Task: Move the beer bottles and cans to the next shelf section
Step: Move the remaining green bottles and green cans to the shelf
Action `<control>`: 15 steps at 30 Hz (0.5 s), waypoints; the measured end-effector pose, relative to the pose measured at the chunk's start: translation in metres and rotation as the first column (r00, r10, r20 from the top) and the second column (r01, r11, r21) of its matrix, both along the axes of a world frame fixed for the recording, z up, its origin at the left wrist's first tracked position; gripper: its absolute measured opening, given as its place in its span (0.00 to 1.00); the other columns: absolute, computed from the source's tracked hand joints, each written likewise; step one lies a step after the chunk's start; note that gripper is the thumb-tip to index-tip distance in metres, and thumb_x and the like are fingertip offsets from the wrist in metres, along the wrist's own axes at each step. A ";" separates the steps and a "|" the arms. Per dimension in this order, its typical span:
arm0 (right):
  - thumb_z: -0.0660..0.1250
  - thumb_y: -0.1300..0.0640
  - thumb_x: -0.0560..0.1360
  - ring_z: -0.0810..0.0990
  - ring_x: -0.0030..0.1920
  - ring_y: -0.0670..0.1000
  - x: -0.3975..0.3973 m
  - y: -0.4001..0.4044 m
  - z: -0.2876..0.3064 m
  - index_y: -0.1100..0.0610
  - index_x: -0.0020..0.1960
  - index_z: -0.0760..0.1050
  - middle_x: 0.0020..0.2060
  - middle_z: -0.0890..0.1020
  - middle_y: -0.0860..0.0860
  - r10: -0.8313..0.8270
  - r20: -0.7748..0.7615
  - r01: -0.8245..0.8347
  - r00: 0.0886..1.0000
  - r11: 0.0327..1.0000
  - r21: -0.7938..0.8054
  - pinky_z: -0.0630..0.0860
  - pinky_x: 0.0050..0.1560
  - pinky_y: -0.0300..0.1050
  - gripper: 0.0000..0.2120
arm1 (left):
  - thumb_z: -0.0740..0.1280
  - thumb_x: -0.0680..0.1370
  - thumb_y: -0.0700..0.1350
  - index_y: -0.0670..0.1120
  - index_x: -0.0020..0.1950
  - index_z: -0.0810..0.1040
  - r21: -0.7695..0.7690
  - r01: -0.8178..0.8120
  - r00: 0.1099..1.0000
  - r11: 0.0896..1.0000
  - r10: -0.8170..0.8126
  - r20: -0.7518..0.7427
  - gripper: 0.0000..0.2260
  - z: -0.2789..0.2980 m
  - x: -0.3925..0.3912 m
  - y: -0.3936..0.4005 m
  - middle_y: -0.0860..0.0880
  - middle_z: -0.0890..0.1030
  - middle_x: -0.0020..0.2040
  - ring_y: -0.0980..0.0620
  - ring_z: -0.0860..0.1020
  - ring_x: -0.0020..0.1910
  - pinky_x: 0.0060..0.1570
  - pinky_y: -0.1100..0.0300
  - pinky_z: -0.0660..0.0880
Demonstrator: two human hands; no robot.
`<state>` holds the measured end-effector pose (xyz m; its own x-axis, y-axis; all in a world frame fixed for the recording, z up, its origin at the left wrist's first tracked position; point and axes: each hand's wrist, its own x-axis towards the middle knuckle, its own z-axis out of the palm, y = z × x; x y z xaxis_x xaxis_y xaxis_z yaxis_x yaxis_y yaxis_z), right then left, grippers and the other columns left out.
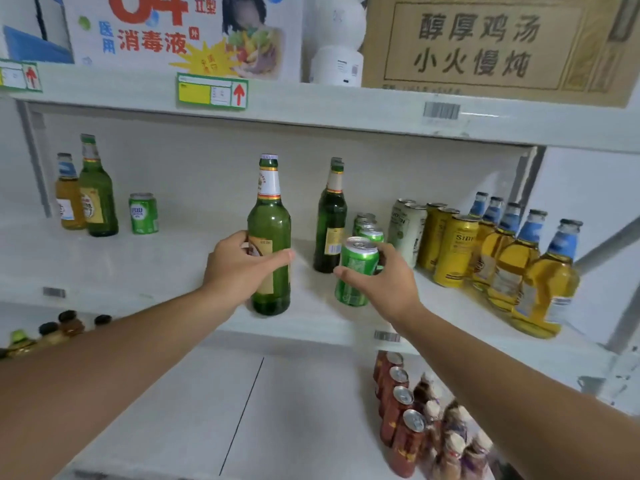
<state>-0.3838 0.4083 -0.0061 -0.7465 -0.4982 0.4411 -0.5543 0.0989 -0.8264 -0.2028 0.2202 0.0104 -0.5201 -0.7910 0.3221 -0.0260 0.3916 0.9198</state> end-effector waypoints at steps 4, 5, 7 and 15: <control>0.85 0.41 0.66 0.82 0.55 0.42 -0.017 0.049 -0.004 0.51 0.73 0.73 0.56 0.84 0.43 -0.029 0.039 0.030 0.999 0.999 -0.024 0.85 0.58 0.53 0.41 | 0.84 0.68 0.59 0.55 0.54 0.85 -0.005 0.010 1.000 1.000 -0.010 0.026 0.19 -0.003 -0.017 0.041 0.56 0.88 0.50 0.51 0.86 0.53 0.58 0.46 0.84; 0.85 0.41 0.66 0.83 0.55 0.44 -0.020 0.057 -0.004 0.51 0.74 0.73 0.56 0.84 0.44 -0.034 0.043 0.035 0.998 0.999 -0.024 0.85 0.58 0.54 0.42 | 0.84 0.68 0.60 0.55 0.54 0.85 -0.014 0.010 0.999 1.000 -0.010 0.034 0.20 -0.004 -0.021 0.047 0.56 0.88 0.50 0.52 0.86 0.53 0.58 0.46 0.84; 0.86 0.42 0.66 0.81 0.55 0.42 -0.024 0.071 -0.004 0.52 0.74 0.73 0.55 0.83 0.42 -0.041 0.047 0.042 0.998 0.999 -0.026 0.84 0.55 0.48 0.41 | 0.85 0.67 0.61 0.55 0.54 0.85 -0.027 0.008 0.999 1.000 -0.007 0.047 0.21 -0.006 -0.027 0.056 0.56 0.88 0.50 0.52 0.86 0.53 0.58 0.46 0.84; 0.86 0.41 0.64 0.83 0.57 0.49 -0.040 0.086 -0.005 0.51 0.70 0.75 0.55 0.85 0.45 -0.082 0.053 0.079 0.995 0.996 0.051 0.84 0.58 0.54 0.39 | 0.84 0.66 0.60 0.55 0.54 0.85 -0.029 -0.036 0.999 0.999 0.036 0.025 0.20 0.000 -0.060 0.051 0.57 0.88 0.49 0.53 0.86 0.51 0.58 0.47 0.84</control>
